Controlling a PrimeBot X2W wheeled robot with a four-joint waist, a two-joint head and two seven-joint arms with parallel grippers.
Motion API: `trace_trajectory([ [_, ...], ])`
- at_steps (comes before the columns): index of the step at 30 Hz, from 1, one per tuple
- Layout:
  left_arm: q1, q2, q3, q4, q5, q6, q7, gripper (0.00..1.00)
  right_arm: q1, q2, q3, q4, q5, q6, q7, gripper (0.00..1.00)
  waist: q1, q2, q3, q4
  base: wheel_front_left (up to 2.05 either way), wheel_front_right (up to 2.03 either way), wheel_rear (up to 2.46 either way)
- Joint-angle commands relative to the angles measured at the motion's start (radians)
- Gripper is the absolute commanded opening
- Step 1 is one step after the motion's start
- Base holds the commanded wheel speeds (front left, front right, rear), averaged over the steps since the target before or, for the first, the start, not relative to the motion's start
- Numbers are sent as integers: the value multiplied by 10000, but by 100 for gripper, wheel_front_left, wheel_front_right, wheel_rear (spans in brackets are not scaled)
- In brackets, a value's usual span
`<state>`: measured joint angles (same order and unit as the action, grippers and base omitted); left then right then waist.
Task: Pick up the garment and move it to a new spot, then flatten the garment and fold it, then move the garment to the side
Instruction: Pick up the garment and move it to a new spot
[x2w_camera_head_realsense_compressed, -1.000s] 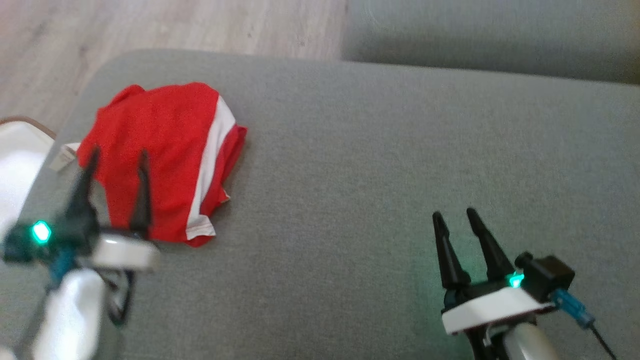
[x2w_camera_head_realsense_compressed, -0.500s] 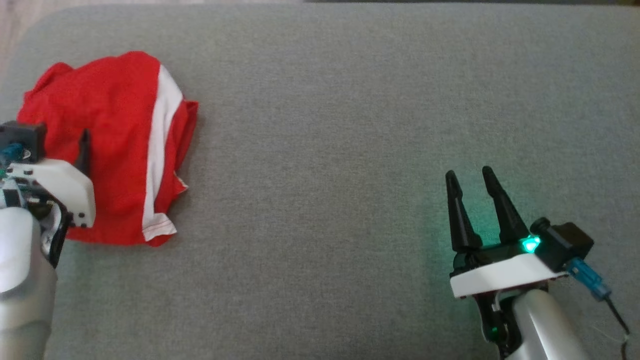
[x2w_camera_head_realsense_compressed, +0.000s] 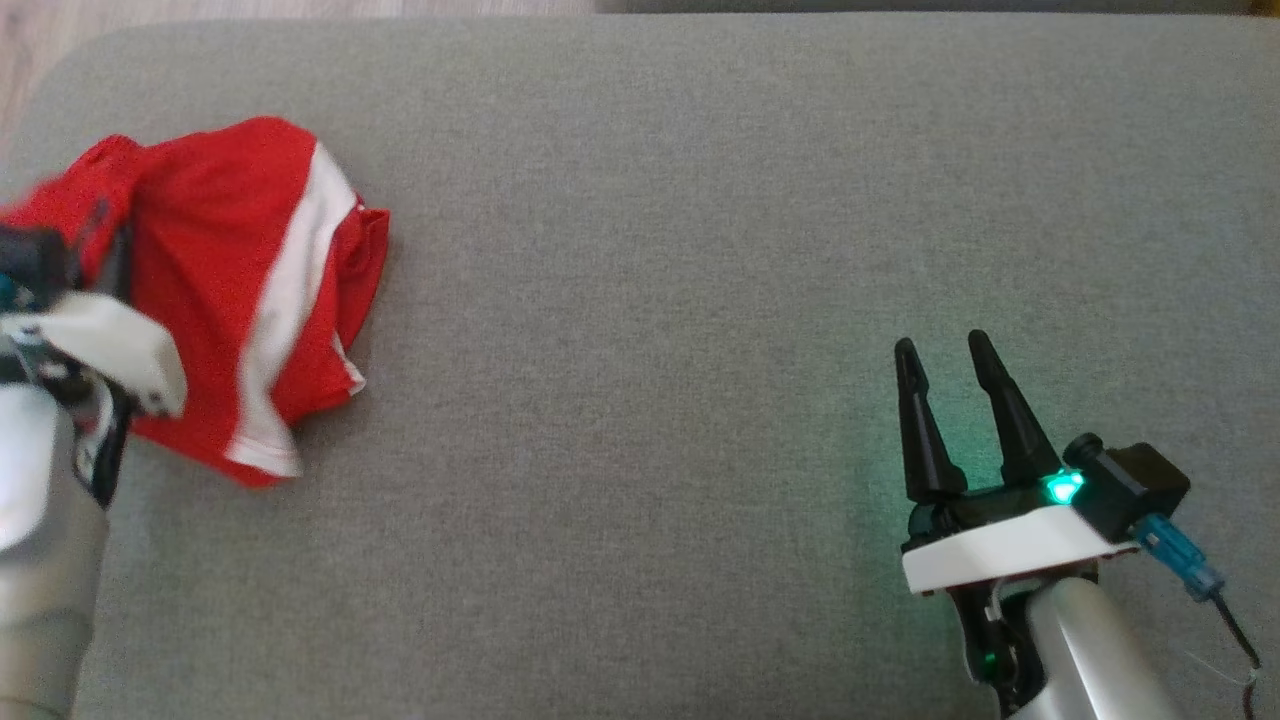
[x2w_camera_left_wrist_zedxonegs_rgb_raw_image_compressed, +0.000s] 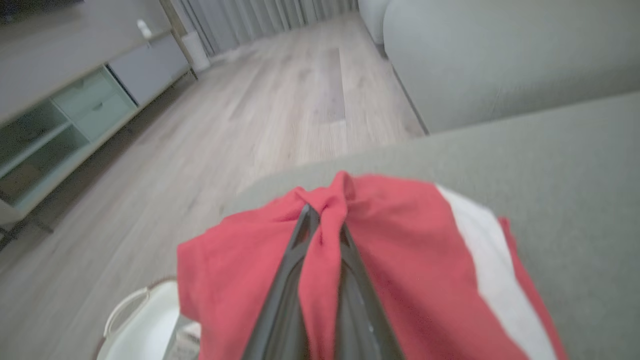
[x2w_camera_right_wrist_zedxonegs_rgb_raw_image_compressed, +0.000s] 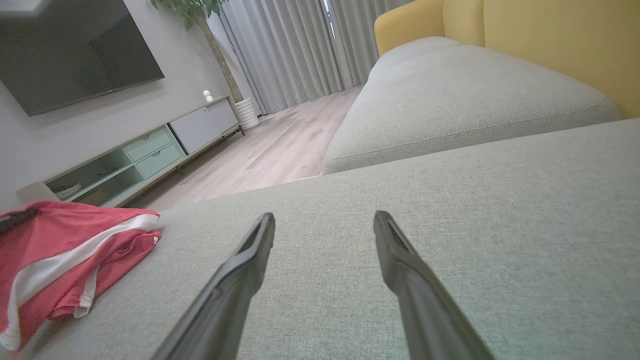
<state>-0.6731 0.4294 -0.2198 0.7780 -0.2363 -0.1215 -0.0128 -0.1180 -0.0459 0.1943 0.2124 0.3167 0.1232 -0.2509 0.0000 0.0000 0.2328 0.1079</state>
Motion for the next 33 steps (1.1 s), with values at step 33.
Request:
trace_trajectory([
  [33, -330, -876, -755, -6650, -479, 519, -1135, 0, -177, -43, 623, -144, 660, 75, -109, 100, 0, 0, -952, -1211, 0, 0, 0],
])
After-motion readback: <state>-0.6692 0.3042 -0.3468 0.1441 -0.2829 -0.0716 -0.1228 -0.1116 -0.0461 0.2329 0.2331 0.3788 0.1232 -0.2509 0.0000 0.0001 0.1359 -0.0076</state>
